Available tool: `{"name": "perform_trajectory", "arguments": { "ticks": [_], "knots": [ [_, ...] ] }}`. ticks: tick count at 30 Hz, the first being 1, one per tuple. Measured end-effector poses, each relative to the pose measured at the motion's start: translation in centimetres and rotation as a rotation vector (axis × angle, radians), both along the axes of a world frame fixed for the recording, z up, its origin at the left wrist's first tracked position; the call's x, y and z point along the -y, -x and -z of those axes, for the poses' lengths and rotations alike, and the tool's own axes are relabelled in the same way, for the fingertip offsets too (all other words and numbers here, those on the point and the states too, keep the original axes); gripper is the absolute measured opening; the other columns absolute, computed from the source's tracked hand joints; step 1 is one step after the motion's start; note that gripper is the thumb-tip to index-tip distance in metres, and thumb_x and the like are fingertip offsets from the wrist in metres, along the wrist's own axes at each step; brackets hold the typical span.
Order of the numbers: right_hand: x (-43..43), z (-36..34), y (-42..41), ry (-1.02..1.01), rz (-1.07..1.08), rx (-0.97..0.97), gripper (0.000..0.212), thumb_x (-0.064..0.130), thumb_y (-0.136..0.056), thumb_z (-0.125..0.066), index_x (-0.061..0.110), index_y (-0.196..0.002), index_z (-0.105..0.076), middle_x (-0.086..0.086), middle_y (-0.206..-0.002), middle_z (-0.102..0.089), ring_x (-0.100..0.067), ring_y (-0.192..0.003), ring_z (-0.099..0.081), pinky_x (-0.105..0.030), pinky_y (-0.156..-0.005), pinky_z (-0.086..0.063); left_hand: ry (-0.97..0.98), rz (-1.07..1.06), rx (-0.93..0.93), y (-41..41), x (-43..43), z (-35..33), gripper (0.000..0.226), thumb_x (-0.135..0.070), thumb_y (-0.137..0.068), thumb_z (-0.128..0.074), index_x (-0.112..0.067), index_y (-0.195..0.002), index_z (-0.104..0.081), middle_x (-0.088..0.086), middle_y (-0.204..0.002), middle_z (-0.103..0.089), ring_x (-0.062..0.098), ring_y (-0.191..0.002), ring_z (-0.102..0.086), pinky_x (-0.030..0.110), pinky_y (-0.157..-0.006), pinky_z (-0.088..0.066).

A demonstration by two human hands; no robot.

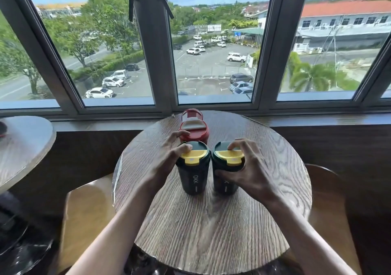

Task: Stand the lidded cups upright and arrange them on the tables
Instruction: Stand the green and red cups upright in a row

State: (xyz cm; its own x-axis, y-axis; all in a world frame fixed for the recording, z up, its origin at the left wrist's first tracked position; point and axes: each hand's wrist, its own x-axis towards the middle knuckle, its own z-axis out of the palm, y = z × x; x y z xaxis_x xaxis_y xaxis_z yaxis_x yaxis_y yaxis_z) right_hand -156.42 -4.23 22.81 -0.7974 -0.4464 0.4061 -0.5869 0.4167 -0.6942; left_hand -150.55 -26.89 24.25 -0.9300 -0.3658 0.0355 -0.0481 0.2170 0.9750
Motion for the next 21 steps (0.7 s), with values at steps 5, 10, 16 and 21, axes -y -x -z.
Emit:
{"name": "perform_trajectory", "arguments": {
  "ticks": [5,10,16,21],
  "knots": [
    [0.0,0.0,-0.1,-0.003,0.009,0.005,0.061,0.06,-0.053,-0.077,0.041,-0.104,-0.05,0.009,-0.124,-0.045,-0.023,-0.116,-0.045,-0.038,-0.095,-0.046,-0.003,0.018,-0.023,-0.2,-0.1,-0.1,0.042,-0.034,-0.069,-0.067,-0.038,-0.11,-0.064,0.011,-0.122,-0.066,0.036,-0.111,-0.063,0.057,-0.098,-0.048],
    [0.0,0.2,-0.3,-0.034,0.03,-0.01,0.066,0.068,-0.052,-0.075,0.041,-0.107,-0.05,0.009,-0.129,-0.045,-0.02,-0.117,-0.043,-0.038,-0.095,-0.045,-0.017,0.035,-0.033,-0.2,0.0,0.0,0.043,-0.036,-0.067,-0.067,-0.04,-0.11,-0.064,0.012,-0.123,-0.066,0.035,-0.111,-0.064,0.056,-0.098,-0.048],
    [-0.6,-1.1,-1.0,0.126,0.03,0.047,0.06,0.08,-0.075,-0.045,0.034,-0.111,-0.058,0.007,-0.134,-0.049,-0.01,-0.124,-0.042,-0.024,-0.095,-0.034,-0.033,0.04,-0.043,0.2,0.3,-0.3,0.037,-0.039,-0.071,-0.067,-0.039,-0.108,-0.064,0.01,-0.125,-0.063,0.026,-0.11,-0.064,0.034,-0.08,-0.047],
    [0.8,-3.8,3.7,0.383,0.117,0.197,0.022,0.04,-0.092,-0.061,0.021,-0.104,-0.06,0.006,-0.101,-0.067,-0.007,-0.095,-0.062,-0.012,-0.074,-0.045,-0.14,-0.091,-0.099,2.5,1.1,-0.3,0.055,-0.044,-0.075,-0.066,-0.034,-0.127,-0.052,0.0,-0.131,-0.055,0.01,-0.111,-0.058,0.034,-0.088,-0.045]
  ]
}}
